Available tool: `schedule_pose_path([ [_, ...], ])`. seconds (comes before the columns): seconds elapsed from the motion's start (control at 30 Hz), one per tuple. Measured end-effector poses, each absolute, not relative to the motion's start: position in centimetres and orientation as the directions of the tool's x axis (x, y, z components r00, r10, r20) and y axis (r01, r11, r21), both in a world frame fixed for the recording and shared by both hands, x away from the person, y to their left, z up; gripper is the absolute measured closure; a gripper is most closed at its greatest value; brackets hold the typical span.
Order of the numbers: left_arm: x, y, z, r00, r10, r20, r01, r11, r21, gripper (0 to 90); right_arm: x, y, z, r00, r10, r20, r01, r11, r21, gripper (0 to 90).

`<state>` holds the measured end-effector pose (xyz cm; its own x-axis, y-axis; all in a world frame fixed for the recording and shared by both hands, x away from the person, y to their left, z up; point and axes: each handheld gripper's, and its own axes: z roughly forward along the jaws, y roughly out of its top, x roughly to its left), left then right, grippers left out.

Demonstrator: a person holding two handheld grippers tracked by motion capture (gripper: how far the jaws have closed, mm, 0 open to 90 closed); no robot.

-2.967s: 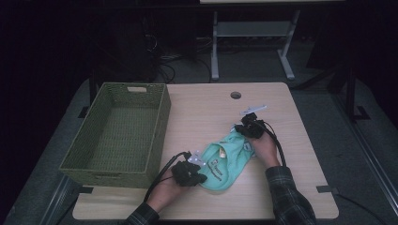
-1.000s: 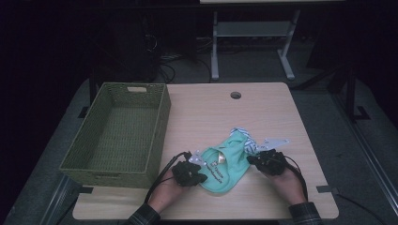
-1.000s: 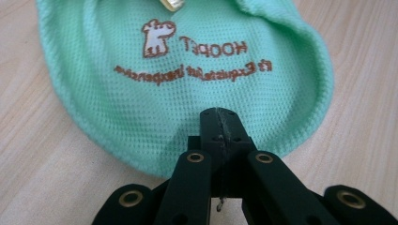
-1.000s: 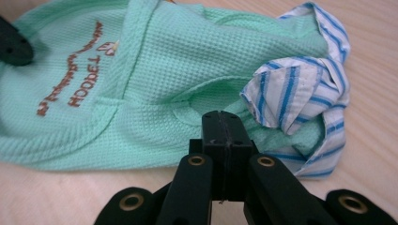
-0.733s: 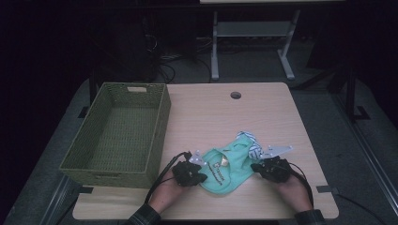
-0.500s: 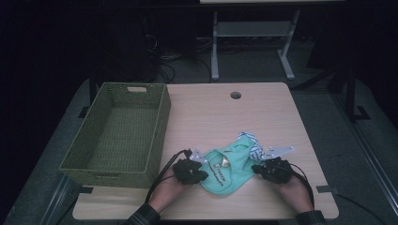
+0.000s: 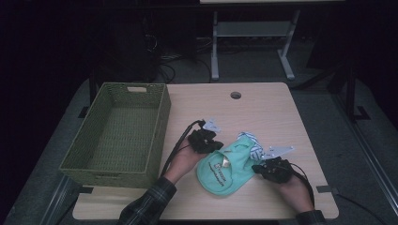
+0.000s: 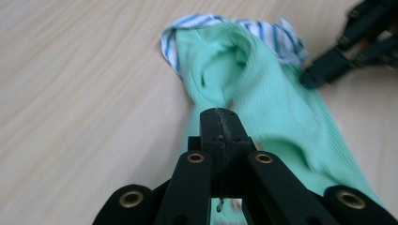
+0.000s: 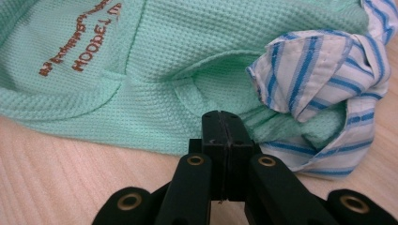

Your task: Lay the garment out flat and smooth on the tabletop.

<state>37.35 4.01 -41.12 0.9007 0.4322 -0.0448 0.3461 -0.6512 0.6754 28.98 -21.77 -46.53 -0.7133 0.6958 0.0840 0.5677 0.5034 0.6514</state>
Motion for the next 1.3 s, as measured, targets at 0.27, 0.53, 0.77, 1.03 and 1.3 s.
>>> schedule_pose_path([
  [0.27,38.9,1.1,-43.4,0.907,0.416,-0.057,0.355,-0.686,0.635,89.7,28.9,-21.7,-46.5,-0.714,0.696,0.081,0.566,0.504,0.653,89.2],
  [0.53,39.5,0.6,-45.6,0.897,0.436,-0.073,0.392,-0.708,0.588,89.7,29.0,-21.8,-46.5,-0.713,0.696,0.082,0.567,0.504,0.652,89.2],
  [0.77,39.0,1.7,-45.4,0.886,0.46,-0.055,0.407,-0.716,0.566,89.8,29.5,-22.8,-46.5,-0.687,0.725,0.051,0.576,0.5,0.646,89.2],
  [1.03,37.5,3.1,-45.3,0.885,0.465,-0.022,0.398,-0.732,0.553,89.9,31.1,-23.9,-46.5,-0.657,0.753,0.022,0.582,0.489,0.65,89.1],
  [1.3,35.6,4.5,-45.3,0.881,0.471,-0.042,0.412,-0.721,0.557,90.0,32.9,-24.7,-46.7,-0.633,0.774,0.001,0.583,0.475,0.659,89.1],
])
